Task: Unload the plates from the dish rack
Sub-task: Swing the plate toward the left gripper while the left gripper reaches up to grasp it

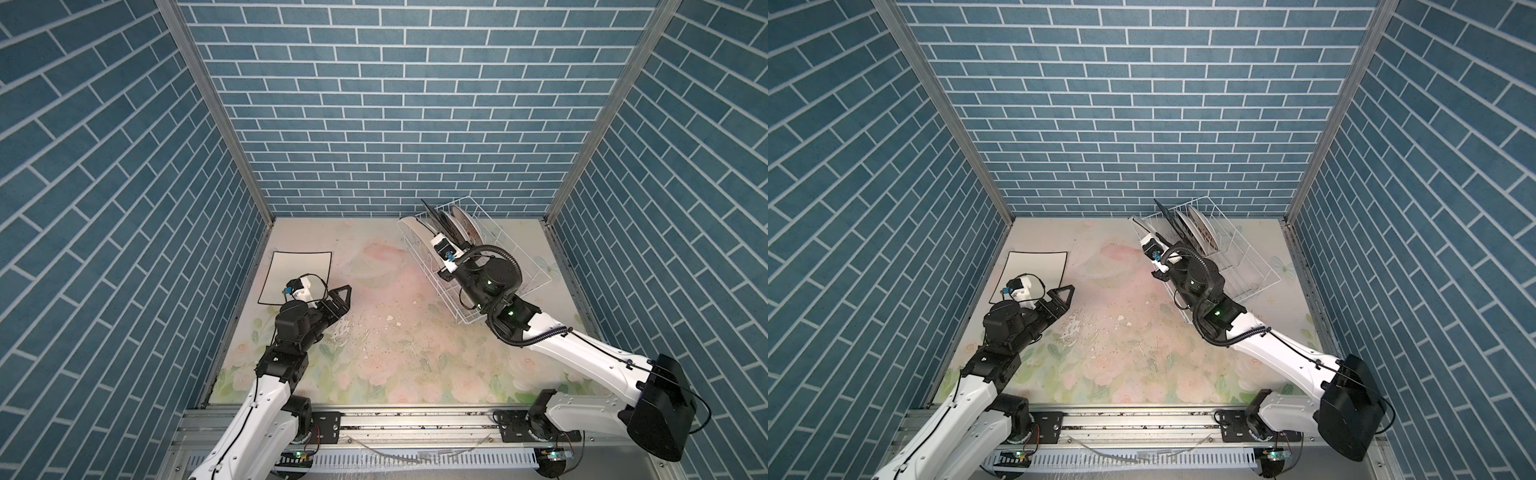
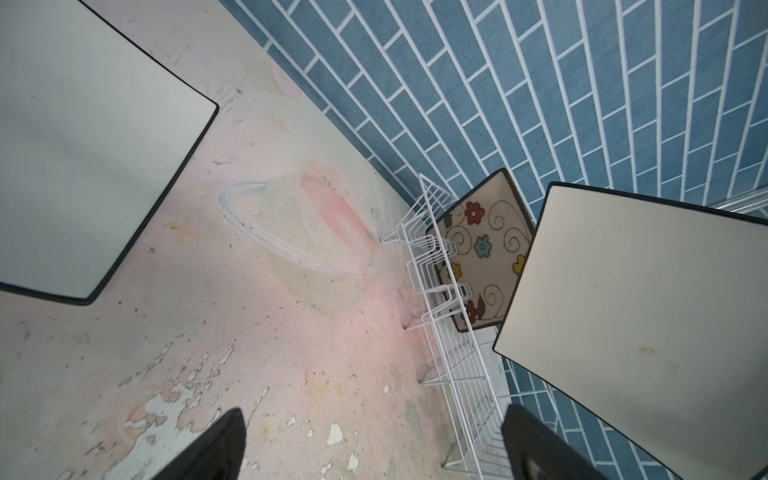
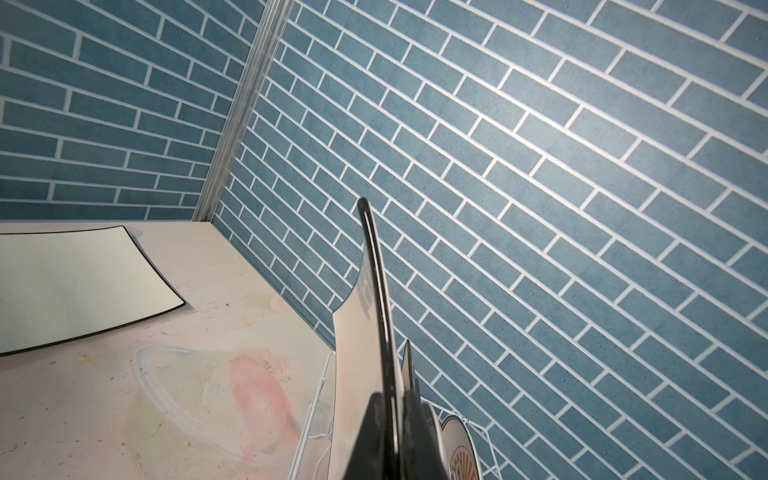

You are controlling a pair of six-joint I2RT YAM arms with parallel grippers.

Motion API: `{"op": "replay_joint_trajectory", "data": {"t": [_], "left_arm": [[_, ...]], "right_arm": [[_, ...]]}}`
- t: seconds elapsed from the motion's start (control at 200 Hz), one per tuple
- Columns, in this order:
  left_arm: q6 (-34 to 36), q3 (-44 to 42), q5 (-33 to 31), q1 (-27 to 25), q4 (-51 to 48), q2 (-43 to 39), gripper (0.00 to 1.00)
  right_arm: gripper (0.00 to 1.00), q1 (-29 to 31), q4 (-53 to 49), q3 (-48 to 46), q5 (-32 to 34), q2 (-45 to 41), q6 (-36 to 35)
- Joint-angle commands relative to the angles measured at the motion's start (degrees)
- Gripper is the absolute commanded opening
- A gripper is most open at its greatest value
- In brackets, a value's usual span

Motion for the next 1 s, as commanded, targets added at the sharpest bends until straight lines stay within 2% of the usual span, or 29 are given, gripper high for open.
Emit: {"op": "replay_joint_trajectory", "data": {"t": [0.0,0.405,0.555,0.64,0.72,0.845,0.995], "left_arm": [[0.9,-0.4,1.1,-0.4,4.5,0.8,0.98],[6.6,-0.6,8.1,-1.2,27.3,10.6,0.98],[6.2,-1.2,11.8,-1.8,38.8,15.6,0.98],[6.2,-2.7,11.7,-2.6,44.4,16.9,0.97],[6.3,-3.7,12.2,-2.8,47.9,18.1,0.98],[6.3,-2.8,16.8,-2.8,51.7,22.5,0.98],[3.2,-5.1,18.1,-2.8,65.4,30.0,0.97]], "right_arm": [[0.00,0.4,8.8,6.2,-0.7,-4.0,1.1],[0.00,3.8,3.1,11.4,-1.2,-3.9,4.6],[0.00,4.9,0.2,14.3,-2.1,-2.4,9.1],[0.00,5.2,-0.8,15.4,-2.5,-1.6,12.2],[0.00,5.3,-2.7,17.0,-3.0,-0.5,15.5],[0.00,5.3,-5.0,19.2,-4.7,2.5,21.3],[0.00,5.0,-10.1,22.7,-6.0,5.6,25.4]]}}
